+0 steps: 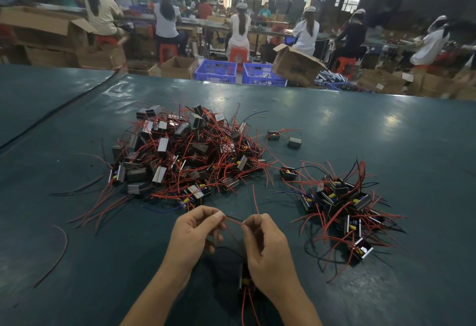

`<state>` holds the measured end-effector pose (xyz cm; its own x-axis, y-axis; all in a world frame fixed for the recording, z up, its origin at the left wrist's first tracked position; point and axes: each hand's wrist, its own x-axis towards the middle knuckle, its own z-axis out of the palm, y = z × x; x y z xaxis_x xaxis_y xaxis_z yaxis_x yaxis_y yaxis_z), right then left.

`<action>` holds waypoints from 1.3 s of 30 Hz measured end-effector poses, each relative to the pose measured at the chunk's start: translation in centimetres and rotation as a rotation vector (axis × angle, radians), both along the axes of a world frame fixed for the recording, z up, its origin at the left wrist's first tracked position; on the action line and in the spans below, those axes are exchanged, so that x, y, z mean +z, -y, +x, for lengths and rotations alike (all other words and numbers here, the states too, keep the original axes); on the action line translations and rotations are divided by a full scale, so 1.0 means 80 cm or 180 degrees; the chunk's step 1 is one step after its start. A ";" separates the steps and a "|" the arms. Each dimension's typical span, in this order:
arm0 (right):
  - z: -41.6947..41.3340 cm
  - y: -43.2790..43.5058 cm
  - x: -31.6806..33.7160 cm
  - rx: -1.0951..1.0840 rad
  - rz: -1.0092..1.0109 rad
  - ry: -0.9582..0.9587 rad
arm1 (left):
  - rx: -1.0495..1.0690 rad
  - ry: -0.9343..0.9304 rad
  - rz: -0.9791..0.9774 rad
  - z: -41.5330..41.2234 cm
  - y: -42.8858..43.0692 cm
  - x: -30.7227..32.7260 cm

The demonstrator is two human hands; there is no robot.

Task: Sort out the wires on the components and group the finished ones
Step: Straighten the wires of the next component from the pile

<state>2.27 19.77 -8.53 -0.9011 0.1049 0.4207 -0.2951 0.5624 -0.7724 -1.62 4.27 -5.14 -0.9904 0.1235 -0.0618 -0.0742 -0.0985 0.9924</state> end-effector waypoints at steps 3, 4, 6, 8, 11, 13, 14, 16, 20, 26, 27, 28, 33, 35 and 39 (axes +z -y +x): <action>-0.001 0.003 -0.001 -0.0001 0.0058 -0.0011 | 0.0203 0.0064 -0.0017 -0.001 -0.003 -0.004; -0.002 0.004 -0.002 -0.0004 0.0078 -0.0008 | 0.0232 0.0092 -0.0021 0.000 -0.004 -0.005; -0.001 0.005 -0.002 0.0005 0.0107 -0.0010 | 0.0241 0.0150 -0.0027 -0.001 -0.004 -0.005; 0.000 0.004 -0.001 0.0008 0.0103 -0.0027 | 0.0181 0.0108 -0.0110 0.000 -0.003 -0.004; 0.000 -0.001 0.001 -0.0041 -0.0006 -0.0064 | 0.0068 -0.0190 -0.0317 0.002 -0.002 -0.002; 0.001 -0.004 0.003 -0.0093 -0.0062 -0.0127 | 0.0014 -0.0336 -0.0373 0.004 -0.003 0.001; 0.001 -0.004 0.004 -0.0111 -0.0072 -0.0169 | 0.0002 -0.0396 -0.0399 0.006 -0.004 0.002; 0.001 -0.003 0.007 -0.0114 -0.0040 -0.0271 | 0.0058 -0.0502 -0.0445 0.006 -0.004 0.002; 0.001 0.000 0.007 -0.0143 0.0050 -0.0360 | 0.0211 -0.0427 -0.0341 0.003 -0.001 -0.002; 0.002 0.000 0.009 -0.0135 0.0046 -0.0372 | 0.0091 -0.0337 -0.0198 0.001 0.002 -0.003; 0.002 0.000 0.009 -0.0145 0.0045 -0.0365 | 0.0079 -0.0412 -0.0237 0.001 0.002 -0.003; 0.002 0.000 0.008 -0.0159 0.0048 -0.0357 | 0.0093 -0.0485 -0.0271 0.001 0.001 -0.004; 0.000 0.003 0.008 -0.0136 0.0132 -0.0332 | 0.0261 -0.0508 -0.0312 0.000 -0.005 -0.005; 0.000 -0.001 0.007 -0.0190 -0.0021 -0.0362 | 0.0422 -0.0368 -0.0175 -0.005 0.001 -0.005; -0.001 -0.013 0.007 -0.0395 -0.0286 -0.0400 | 0.0385 -0.0421 -0.0151 -0.013 0.019 -0.001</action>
<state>2.21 20.84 -7.95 -0.8199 0.2543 0.5129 -0.3250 0.5309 -0.7826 -2.69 2.77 -5.20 -0.9977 0.0031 0.0672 0.0669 -0.0517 0.9964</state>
